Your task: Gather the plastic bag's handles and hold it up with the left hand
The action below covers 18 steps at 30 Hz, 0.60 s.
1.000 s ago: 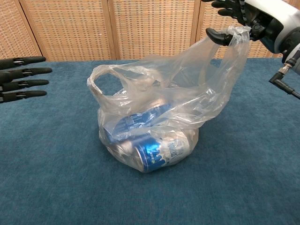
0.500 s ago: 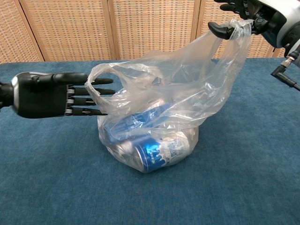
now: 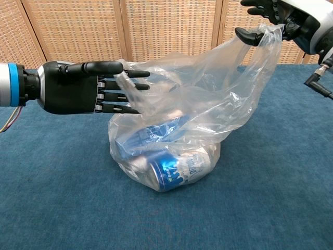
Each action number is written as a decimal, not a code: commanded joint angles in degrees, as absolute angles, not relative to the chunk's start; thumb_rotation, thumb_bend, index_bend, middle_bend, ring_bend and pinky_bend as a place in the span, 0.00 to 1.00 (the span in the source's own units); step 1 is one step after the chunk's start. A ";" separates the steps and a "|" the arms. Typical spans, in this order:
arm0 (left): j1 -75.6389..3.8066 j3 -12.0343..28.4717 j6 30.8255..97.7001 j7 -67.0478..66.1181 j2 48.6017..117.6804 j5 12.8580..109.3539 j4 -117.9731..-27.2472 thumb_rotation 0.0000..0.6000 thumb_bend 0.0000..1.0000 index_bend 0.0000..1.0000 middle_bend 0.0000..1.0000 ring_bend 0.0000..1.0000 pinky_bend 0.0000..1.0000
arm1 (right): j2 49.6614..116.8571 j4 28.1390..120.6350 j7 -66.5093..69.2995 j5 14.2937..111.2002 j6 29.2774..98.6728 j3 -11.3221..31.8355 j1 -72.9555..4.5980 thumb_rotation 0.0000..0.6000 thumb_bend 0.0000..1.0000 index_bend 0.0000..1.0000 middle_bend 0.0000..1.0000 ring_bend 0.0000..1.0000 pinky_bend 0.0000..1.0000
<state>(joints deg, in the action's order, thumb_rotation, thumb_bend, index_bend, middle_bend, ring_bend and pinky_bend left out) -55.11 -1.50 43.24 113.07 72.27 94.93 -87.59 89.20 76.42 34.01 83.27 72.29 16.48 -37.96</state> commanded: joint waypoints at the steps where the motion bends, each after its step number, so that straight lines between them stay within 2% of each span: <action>1: -54.97 -1.28 44.81 113.50 73.75 94.44 -86.47 1.00 0.10 0.13 0.02 0.03 0.04 | 89.37 76.16 34.22 83.44 72.30 16.24 -37.93 1.00 0.51 0.00 0.12 0.00 0.00; 8: -54.77 -1.95 48.48 113.94 77.19 95.73 -83.01 1.00 0.09 0.13 0.03 0.03 0.03 | 89.48 76.11 34.23 83.90 72.70 15.86 -37.82 1.00 0.51 0.00 0.12 0.00 0.00; 18: -53.63 -1.70 52.00 104.42 78.64 94.92 -81.82 1.00 0.09 0.16 0.06 0.02 0.02 | 89.37 76.25 33.54 84.11 72.89 15.51 -37.71 1.00 0.51 0.00 0.12 0.00 0.00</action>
